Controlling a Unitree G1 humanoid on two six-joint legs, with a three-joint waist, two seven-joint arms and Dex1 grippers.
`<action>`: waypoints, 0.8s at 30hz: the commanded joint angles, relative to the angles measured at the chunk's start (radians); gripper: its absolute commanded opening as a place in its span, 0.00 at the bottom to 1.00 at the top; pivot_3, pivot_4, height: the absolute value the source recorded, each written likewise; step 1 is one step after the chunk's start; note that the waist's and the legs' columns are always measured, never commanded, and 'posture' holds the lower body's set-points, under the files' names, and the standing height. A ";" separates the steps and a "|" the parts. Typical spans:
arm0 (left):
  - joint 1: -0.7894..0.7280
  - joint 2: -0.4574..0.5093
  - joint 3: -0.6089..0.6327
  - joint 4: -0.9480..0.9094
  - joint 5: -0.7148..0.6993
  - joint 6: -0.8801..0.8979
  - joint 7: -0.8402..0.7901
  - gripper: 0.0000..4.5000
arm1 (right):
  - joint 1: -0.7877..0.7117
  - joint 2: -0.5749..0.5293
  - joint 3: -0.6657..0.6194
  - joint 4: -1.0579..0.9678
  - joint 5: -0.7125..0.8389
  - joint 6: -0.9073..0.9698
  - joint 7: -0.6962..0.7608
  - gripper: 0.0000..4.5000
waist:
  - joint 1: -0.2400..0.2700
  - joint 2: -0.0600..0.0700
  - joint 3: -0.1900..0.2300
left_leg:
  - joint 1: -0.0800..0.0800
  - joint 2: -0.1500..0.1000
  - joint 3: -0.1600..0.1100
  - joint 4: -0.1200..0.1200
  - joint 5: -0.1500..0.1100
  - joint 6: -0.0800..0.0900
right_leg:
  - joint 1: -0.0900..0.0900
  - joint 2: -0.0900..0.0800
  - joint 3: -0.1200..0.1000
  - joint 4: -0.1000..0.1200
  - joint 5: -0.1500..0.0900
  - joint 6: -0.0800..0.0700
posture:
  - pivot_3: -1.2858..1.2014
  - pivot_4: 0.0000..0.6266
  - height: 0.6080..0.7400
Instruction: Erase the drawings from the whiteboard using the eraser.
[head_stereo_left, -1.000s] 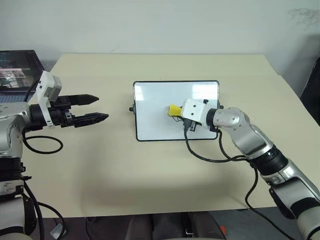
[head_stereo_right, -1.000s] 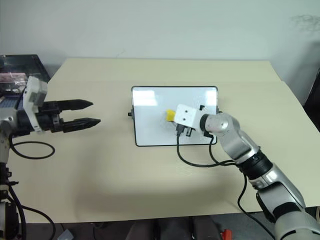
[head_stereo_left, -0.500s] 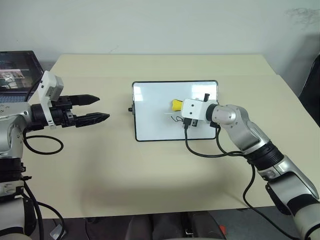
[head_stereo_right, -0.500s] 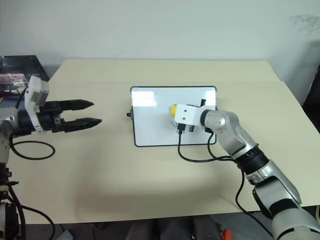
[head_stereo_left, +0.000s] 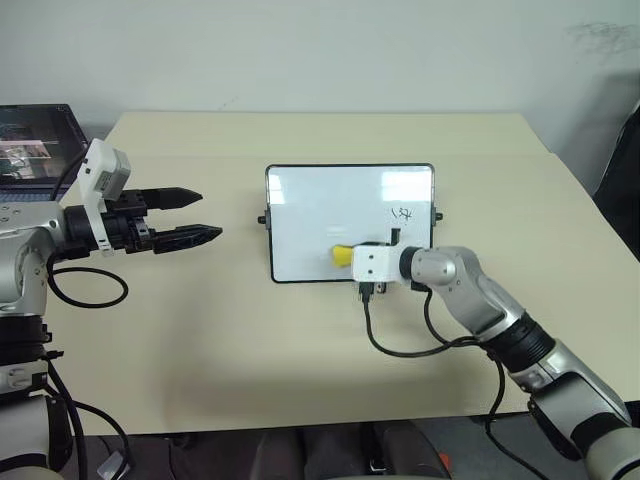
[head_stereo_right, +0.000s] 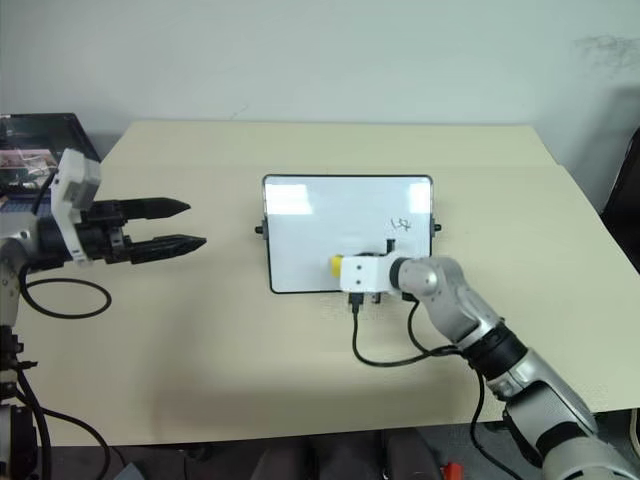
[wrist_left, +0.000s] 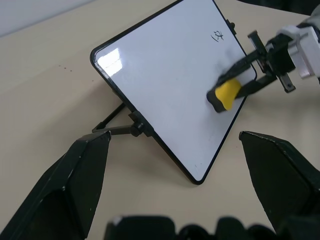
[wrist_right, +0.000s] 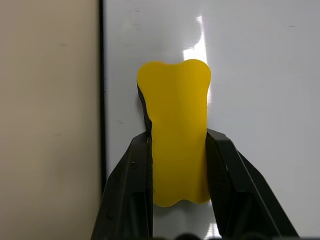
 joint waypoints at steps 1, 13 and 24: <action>-0.021 0.011 0.023 -0.034 -0.021 0.004 0.006 1.00 | 0.025 -0.003 0.006 0.022 -0.031 0.031 0.016 0.24 | 0.000 0.000 0.000 | 0.000 0.000 0.000 0.000 0.000 0.000 | 0.000 0.000 0.000 0.000 0.000 0.000 | 0.52 0.24 1.00; -0.029 0.009 0.020 -0.039 -0.020 0.010 0.011 1.00 | -0.024 -0.001 -0.097 -0.047 0.049 0.070 0.066 0.24 | 0.001 0.000 0.000 | 0.001 0.000 0.000 0.000 0.000 0.000 | 0.000 0.000 0.000 0.000 0.000 0.000 | 0.52 0.24 1.00; -0.026 0.008 0.021 -0.038 -0.020 0.006 0.008 1.00 | -0.163 0.108 -0.687 -0.322 0.532 0.415 -0.048 0.24 | 0.004 0.000 0.001 | -0.008 0.000 -0.002 -0.001 0.000 -0.001 | -0.005 -0.001 -0.002 -0.002 0.002 -0.004 | 0.52 0.24 1.00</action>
